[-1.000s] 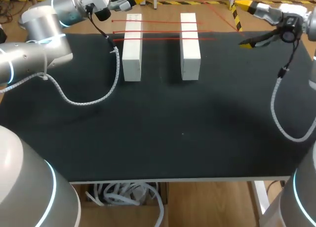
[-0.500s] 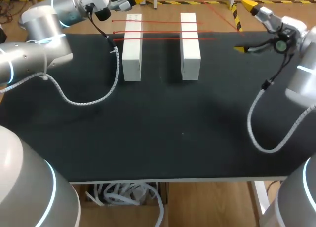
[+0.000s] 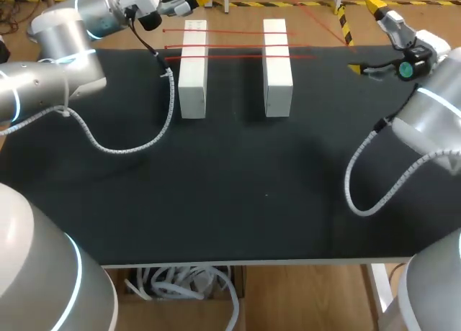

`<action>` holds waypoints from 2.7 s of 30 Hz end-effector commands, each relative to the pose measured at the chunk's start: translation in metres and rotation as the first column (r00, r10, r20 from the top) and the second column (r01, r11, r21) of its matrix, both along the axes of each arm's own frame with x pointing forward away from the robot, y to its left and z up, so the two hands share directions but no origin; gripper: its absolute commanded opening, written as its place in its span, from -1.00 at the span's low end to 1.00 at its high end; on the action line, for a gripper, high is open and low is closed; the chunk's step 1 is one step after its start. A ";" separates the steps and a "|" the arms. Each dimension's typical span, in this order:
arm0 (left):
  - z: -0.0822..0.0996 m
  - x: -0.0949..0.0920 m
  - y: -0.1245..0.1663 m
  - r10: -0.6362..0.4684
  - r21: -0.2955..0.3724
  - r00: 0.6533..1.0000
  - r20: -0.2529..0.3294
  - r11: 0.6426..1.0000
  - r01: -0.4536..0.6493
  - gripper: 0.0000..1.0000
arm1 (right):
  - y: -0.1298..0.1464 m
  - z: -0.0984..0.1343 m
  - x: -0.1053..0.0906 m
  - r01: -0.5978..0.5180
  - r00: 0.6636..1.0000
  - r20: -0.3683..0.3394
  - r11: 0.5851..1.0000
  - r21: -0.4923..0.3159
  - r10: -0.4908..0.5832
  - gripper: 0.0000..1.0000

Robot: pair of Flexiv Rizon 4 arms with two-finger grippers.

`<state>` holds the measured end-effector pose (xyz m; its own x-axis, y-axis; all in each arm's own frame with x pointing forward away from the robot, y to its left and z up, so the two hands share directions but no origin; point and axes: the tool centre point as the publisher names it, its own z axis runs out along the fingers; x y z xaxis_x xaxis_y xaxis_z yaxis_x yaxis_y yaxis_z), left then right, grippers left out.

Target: Grab the tape and strap the tape.

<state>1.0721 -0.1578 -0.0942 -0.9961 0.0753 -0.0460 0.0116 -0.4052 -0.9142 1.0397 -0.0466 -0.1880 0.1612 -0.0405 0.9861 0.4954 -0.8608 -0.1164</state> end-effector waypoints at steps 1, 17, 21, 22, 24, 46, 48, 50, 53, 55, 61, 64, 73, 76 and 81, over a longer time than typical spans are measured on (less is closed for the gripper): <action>-0.001 0.001 0.000 -0.002 -0.002 1.000 0.002 1.000 0.002 -1.00 | 0.014 -0.007 0.005 0.222 0.975 0.012 0.975 -0.021 -0.222 1.00; -0.001 0.001 0.000 -0.002 -0.002 1.000 0.002 1.000 0.002 -1.00 | 0.029 0.010 0.009 0.243 0.968 0.065 0.970 0.017 -0.244 1.00; -0.001 0.001 0.000 -0.002 -0.002 1.000 0.002 1.000 0.002 -1.00 | 0.020 0.009 0.013 0.269 0.959 0.082 0.963 0.017 -0.270 1.00; -0.001 0.001 0.000 -0.002 -0.002 1.000 0.002 1.000 0.002 -1.00 | 0.020 0.007 0.012 0.270 0.959 0.080 0.963 0.020 -0.271 1.00; -0.001 0.001 0.000 -0.002 -0.002 1.000 0.002 1.000 0.002 -1.00 | 0.021 0.003 0.012 0.273 0.958 0.074 0.961 0.052 -0.276 1.00; -0.001 0.001 0.000 -0.002 -0.002 1.000 0.002 1.000 0.002 -1.00 | 0.033 0.007 0.021 0.267 0.952 0.124 0.957 0.118 -0.281 0.69; -0.001 0.001 0.000 -0.002 -0.002 1.000 0.002 1.000 0.002 -1.00 | 0.035 0.008 0.023 0.262 0.952 0.132 0.958 0.117 -0.276 0.74; -0.001 0.001 0.000 -0.002 -0.002 1.000 0.002 1.000 0.002 -1.00 | 0.036 0.010 0.024 0.258 0.952 0.139 0.958 0.122 -0.274 0.92; -0.001 0.001 0.000 -0.002 -0.002 1.000 0.002 1.000 0.002 -1.00 | 0.036 0.010 0.025 0.256 0.951 0.144 0.959 0.120 -0.272 0.62; -0.001 0.001 0.000 -0.002 -0.002 1.000 0.002 1.000 0.002 -1.00 | 0.036 0.010 0.026 0.251 0.952 0.152 0.961 0.118 -0.267 0.51; -0.001 0.001 0.000 -0.002 -0.002 1.000 0.002 1.000 0.002 -1.00 | 0.035 0.011 0.029 0.245 0.951 0.163 0.963 0.113 -0.261 -0.58; -0.001 0.001 0.000 -0.002 -0.002 1.000 0.002 1.000 0.002 -1.00 | 0.035 0.012 0.029 0.236 0.953 0.168 0.965 0.113 -0.253 -0.15; -0.001 0.001 0.000 -0.002 -0.002 1.000 0.002 1.000 0.002 -1.00 | 0.028 0.008 0.026 0.232 0.956 0.161 0.968 0.093 -0.245 -0.32; -0.001 0.001 0.000 -0.002 -0.002 1.000 0.002 1.000 0.002 -1.00 | 0.026 0.005 0.021 0.220 0.960 0.158 0.972 0.083 -0.230 -0.29; -0.001 0.001 0.000 -0.002 -0.002 1.000 0.002 1.000 0.002 -1.00 | 0.020 -0.001 0.016 0.224 0.962 0.147 0.972 0.067 -0.232 -0.43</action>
